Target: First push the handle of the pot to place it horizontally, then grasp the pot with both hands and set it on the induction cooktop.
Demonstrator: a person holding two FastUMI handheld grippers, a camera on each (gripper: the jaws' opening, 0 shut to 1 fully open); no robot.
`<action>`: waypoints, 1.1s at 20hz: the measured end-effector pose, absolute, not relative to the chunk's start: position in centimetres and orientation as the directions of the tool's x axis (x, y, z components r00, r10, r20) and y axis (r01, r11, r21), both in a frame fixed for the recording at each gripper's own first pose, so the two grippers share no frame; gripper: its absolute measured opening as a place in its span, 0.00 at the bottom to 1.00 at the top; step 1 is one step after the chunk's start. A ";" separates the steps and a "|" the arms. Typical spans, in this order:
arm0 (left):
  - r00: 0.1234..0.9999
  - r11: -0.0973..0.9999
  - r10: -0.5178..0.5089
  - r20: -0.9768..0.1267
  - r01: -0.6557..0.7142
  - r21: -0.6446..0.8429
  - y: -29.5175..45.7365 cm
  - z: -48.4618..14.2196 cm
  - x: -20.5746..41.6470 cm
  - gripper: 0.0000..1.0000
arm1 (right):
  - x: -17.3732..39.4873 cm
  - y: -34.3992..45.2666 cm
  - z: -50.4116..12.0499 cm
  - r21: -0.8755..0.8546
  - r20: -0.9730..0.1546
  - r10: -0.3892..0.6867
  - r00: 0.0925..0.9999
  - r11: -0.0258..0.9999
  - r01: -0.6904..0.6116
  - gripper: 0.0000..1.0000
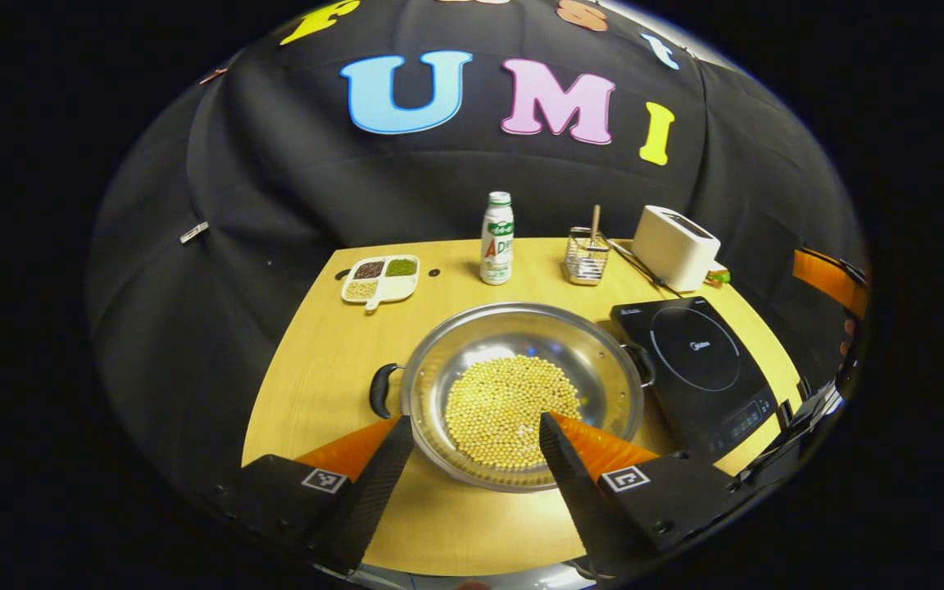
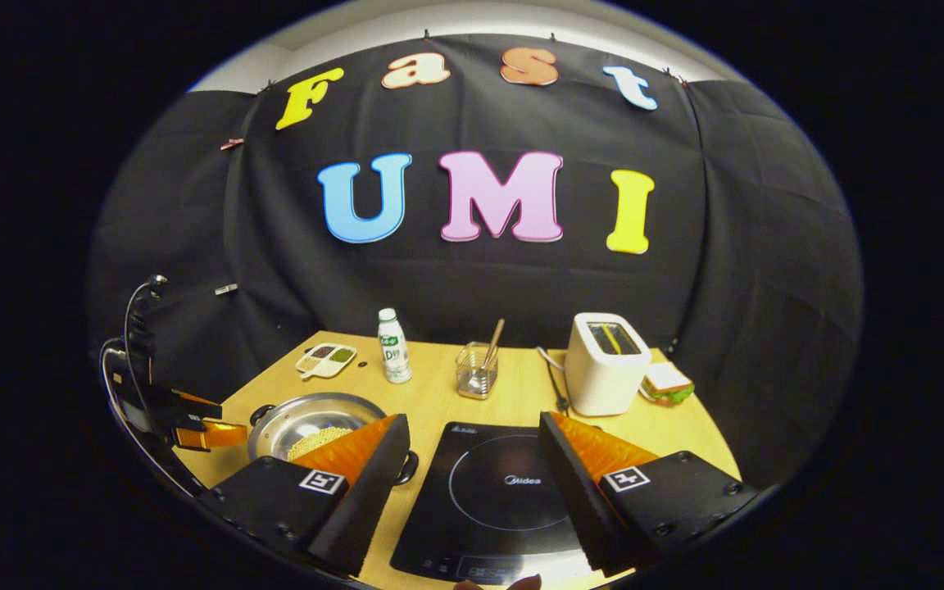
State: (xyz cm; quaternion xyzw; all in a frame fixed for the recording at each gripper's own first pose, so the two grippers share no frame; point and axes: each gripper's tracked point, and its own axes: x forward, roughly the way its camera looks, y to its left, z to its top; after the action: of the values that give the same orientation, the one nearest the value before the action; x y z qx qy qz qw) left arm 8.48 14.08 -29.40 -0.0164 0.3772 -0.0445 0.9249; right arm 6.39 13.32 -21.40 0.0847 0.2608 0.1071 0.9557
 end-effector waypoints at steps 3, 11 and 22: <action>0.693 0.996 -0.085 -0.716 0.038 -0.082 16.2 -31.5 9.5 0.99 | 6.6 16.4 -25.7 0.264 -0.560 0.292 0.775 0.950 -0.167 0.98; 0.651 0.994 -0.060 -0.757 -0.030 -0.104 20.2 -36.6 14.6 0.94 | 7.7 22.8 -32.6 0.288 -0.674 0.357 0.647 0.933 -0.215 0.99; 0.587 0.994 -0.084 -0.805 -0.007 -0.108 20.3 -41.5 17.7 0.71 | 9.0 27.4 -37.9 0.331 -0.744 0.371 0.556 0.927 -0.175 0.93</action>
State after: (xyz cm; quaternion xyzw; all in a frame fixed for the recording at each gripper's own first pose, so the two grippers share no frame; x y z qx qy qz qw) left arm 17.70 20.33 -41.53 -0.0499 0.4538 -0.0215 0.8894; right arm 9.01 27.39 -37.87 0.1101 0.4448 0.1559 0.8750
